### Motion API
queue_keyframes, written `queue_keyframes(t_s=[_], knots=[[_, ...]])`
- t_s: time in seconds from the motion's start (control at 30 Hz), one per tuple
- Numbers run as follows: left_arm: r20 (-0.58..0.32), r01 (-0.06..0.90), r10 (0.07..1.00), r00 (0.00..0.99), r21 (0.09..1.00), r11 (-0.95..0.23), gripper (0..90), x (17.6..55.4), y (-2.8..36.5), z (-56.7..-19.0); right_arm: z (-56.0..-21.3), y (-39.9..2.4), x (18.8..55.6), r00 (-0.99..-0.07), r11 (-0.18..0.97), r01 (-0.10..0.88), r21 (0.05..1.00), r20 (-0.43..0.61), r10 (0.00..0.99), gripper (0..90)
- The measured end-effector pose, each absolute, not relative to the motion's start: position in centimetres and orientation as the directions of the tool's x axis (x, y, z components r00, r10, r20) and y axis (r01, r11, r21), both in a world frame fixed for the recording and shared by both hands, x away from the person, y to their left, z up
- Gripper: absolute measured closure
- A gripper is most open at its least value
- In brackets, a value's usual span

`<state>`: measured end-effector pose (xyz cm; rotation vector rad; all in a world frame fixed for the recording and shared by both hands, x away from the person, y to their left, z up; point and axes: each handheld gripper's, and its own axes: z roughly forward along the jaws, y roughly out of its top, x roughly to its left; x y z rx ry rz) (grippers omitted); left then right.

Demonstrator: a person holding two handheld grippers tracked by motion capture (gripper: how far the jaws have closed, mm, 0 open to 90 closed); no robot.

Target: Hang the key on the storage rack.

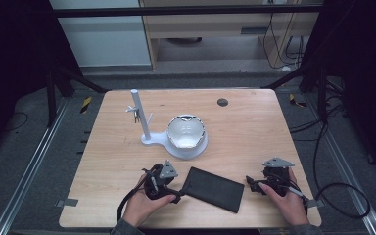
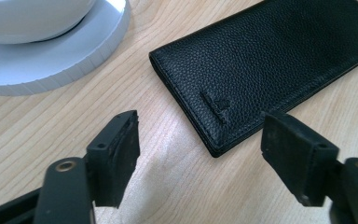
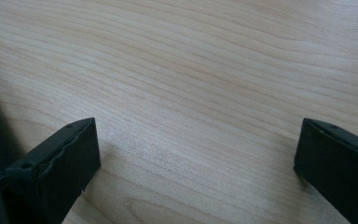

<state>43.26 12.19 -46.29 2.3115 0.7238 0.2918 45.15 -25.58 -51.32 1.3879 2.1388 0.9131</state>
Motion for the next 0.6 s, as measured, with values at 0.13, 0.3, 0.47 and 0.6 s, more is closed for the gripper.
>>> queue_keyframes(t_s=[0.13, 0.3, 0.47, 0.6], knots=[[0.009, 0.421, 0.570, 0.821, 0.665, -0.617, 35.4, 43.2, 12.1, -46.5, -51.2, -25.8, 45.1, -0.420, 0.292, 0.630, 0.720, 0.000, 0.908, 4.9], [0.006, 0.430, 0.570, 0.822, 0.650, -0.627, 50.2, 43.1, 12.0, -46.7, -49.7, -26.5, 44.4, -0.434, 0.248, 0.550, 0.798, 0.019, 0.901, 16.2], [0.001, 0.429, 0.556, 0.831, 0.635, -0.642, 76.2, 43.0, 12.2, -46.8, -49.0, -26.3, 44.1, -0.451, 0.262, 0.508, 0.821, -0.006, 0.893, 33.8], [0.011, 0.427, 0.549, 0.836, 0.616, -0.662, 89.8, 42.9, 12.4, -46.8, -49.1, -26.2, 44.0, -0.462, 0.276, 0.510, 0.815, -0.011, 0.887, 36.8]])
